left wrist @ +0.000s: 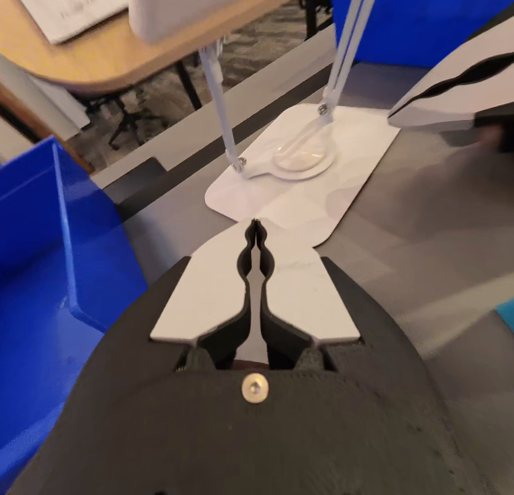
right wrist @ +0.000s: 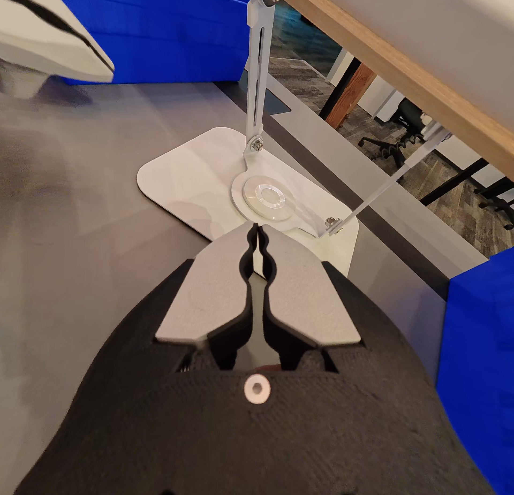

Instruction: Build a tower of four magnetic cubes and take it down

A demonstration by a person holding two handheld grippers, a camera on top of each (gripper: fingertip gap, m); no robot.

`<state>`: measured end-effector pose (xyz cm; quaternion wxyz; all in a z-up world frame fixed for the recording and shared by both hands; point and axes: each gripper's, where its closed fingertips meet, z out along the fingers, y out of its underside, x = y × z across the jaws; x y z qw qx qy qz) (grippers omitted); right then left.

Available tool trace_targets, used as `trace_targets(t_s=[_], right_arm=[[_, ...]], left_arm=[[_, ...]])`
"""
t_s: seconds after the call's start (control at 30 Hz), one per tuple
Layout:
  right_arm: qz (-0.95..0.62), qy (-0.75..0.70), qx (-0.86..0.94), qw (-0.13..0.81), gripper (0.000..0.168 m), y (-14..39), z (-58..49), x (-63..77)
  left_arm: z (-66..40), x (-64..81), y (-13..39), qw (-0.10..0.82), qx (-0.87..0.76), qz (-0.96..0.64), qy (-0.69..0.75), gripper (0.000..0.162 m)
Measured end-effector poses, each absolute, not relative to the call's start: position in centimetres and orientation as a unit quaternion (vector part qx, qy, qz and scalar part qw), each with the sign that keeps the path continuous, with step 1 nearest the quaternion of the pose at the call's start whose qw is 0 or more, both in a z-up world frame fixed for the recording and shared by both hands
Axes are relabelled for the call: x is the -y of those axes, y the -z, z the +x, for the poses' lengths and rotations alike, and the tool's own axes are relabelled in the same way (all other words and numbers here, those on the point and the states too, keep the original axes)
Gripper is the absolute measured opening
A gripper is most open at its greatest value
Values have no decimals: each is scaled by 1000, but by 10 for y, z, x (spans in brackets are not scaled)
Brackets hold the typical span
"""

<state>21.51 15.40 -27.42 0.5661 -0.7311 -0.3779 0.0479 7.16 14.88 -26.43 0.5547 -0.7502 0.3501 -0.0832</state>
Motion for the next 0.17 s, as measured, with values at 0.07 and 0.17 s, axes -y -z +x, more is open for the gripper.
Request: trace_targets(t_s=[0.07,0.17], right_arm=[[-731,-47,378,566,0,274,215,-154],[-732,-44,377,566,0,274,216,-154]], left_arm=[[66,-157,269,554,-319,-766,63,0],[55,-169,275,548,-284,-786,29,0]])
